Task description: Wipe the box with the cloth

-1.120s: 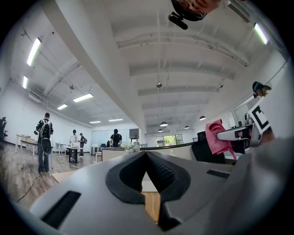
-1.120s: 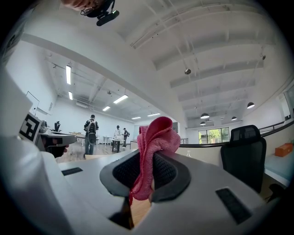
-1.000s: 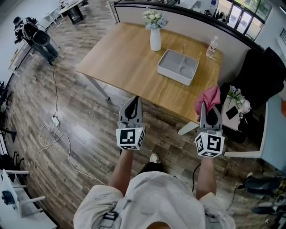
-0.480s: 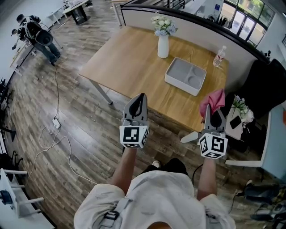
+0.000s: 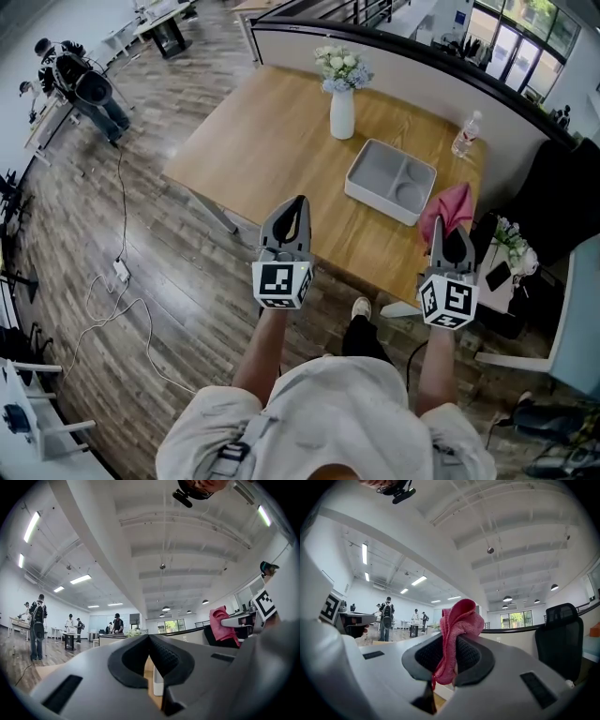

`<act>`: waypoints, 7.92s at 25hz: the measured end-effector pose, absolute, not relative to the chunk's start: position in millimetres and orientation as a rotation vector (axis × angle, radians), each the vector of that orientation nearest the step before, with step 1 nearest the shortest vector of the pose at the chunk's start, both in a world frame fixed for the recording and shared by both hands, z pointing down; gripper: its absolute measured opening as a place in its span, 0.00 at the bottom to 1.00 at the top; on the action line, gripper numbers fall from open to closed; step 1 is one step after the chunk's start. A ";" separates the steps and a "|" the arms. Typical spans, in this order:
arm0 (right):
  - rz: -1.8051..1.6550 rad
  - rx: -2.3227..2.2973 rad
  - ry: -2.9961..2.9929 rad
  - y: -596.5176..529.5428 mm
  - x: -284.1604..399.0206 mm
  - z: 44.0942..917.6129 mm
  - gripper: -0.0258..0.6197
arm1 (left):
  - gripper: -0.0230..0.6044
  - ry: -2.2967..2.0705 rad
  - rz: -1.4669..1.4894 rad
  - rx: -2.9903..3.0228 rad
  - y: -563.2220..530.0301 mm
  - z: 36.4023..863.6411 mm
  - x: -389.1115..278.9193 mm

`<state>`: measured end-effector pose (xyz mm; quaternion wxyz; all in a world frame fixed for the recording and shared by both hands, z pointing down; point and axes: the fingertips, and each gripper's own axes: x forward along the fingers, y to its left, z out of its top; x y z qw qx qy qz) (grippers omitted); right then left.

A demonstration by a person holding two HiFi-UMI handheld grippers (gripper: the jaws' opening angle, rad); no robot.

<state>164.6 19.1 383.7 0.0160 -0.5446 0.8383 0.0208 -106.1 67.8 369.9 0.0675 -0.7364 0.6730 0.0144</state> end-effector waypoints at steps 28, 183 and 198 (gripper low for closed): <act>-0.030 -1.787 2.595 -184.6 220.0 404.3 0.15 | 0.06 1.942 -0.034 -2.355 -161.9 377.0 -43.0; 0.528 -1.941 3.863 -230.6 137.8 631.4 0.14 | 0.06 1.551 0.008 -2.701 -234.6 448.7 -70.6; 0.315 -1.896 3.919 -210.4 133.4 627.7 0.14 | 0.06 1.550 0.019 -2.704 -233.9 446.8 -71.9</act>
